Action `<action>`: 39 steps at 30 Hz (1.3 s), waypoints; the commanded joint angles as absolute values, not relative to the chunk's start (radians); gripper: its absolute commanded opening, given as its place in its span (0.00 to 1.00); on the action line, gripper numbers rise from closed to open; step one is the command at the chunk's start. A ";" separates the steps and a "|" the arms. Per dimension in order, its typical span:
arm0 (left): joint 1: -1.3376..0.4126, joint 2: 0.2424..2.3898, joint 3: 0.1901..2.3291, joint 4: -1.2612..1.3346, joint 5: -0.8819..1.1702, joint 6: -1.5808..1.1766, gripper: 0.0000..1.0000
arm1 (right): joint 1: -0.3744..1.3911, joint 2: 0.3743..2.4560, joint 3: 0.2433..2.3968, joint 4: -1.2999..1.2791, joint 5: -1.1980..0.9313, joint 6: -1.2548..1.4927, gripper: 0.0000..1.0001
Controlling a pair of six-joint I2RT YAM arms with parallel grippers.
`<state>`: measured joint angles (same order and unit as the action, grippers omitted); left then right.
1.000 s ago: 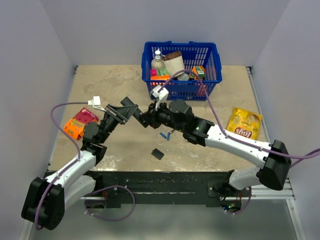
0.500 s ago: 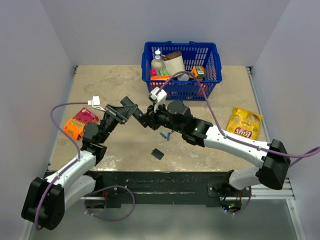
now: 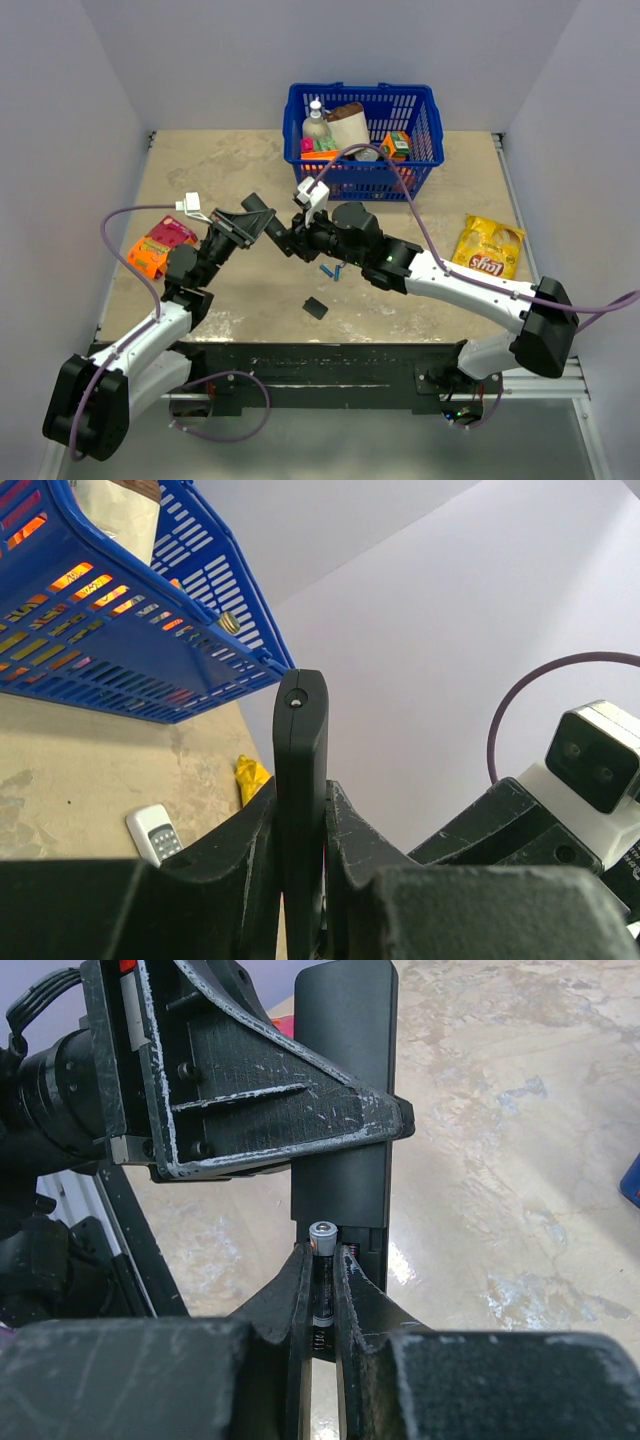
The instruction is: Load the batteries into the remote control
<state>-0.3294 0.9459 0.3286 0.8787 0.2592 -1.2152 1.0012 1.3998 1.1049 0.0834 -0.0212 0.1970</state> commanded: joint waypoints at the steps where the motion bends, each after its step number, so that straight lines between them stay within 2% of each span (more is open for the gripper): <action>1: -0.333 0.914 0.330 0.976 0.241 -1.233 0.00 | 1.014 1.408 1.118 0.058 -0.064 0.179 0.08; 15: -0.333 0.922 0.331 0.992 0.224 -1.238 0.00 | 1.012 1.420 1.129 0.029 -0.081 0.169 0.12; 24: -0.333 0.942 0.337 1.003 0.230 -1.235 0.00 | 1.012 1.420 1.141 0.023 -0.077 0.164 0.24; 33: -0.333 0.957 0.347 1.023 0.255 -1.229 0.00 | 1.012 1.422 1.158 0.023 -0.067 0.160 0.27; 39: -0.333 0.963 0.345 1.031 0.264 -1.224 0.00 | 1.012 1.416 1.164 0.023 -0.054 0.158 0.33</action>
